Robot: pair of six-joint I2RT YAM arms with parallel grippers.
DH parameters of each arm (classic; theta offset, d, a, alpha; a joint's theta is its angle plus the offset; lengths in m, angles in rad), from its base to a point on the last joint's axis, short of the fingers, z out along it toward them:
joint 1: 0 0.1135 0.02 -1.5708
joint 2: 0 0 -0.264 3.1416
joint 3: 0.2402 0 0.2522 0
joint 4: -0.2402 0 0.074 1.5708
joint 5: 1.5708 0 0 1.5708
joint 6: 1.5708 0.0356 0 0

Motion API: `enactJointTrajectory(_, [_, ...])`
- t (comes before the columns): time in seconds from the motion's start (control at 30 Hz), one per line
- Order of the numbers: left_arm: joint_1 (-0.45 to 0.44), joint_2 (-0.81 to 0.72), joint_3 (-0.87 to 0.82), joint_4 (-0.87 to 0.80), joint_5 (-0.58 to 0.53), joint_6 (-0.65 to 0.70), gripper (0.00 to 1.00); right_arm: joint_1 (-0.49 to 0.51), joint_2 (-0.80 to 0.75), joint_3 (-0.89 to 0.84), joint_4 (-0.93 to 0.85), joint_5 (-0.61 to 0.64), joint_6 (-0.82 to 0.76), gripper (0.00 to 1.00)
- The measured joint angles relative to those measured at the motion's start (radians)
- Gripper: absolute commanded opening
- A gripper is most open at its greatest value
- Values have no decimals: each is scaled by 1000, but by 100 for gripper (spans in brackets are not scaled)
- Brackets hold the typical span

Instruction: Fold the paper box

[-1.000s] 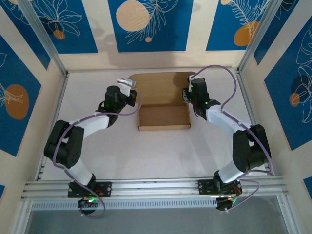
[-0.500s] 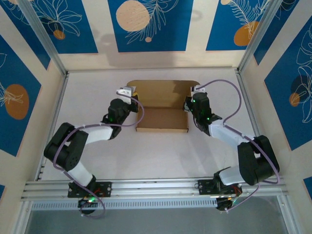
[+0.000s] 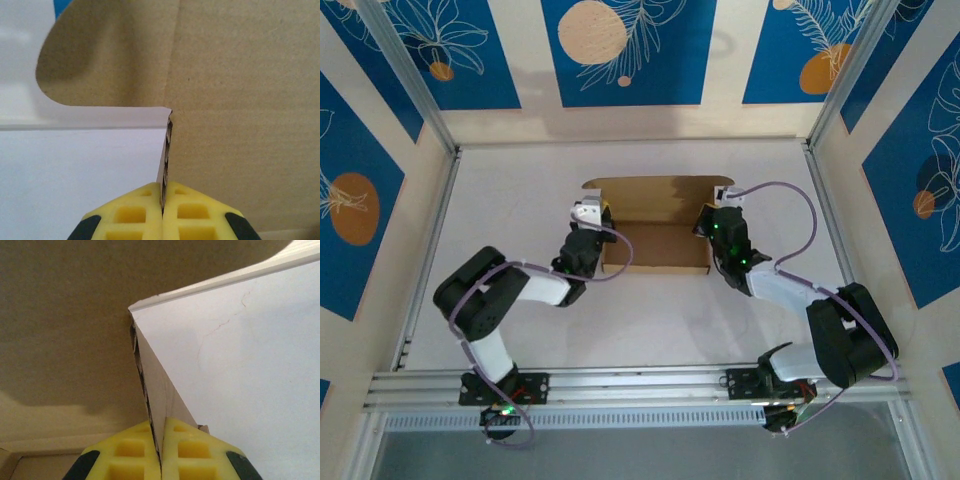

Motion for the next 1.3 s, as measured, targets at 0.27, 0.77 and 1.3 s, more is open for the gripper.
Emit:
enactJointTrajectory(0.27, [-9, 81, 16, 117, -58, 41, 0, 21, 0, -46, 73, 25, -3, 6])
enactJointTrajectory(0.77, [-16, 86, -26, 175, -35, 72, 4, 48, -24, -159, 218, 50, 30, 7])
enactJointTrajectory(1.3, [-32, 96, -72, 246, -32, 96, 2, 82, 29, -243, 414, 101, 64, 9])
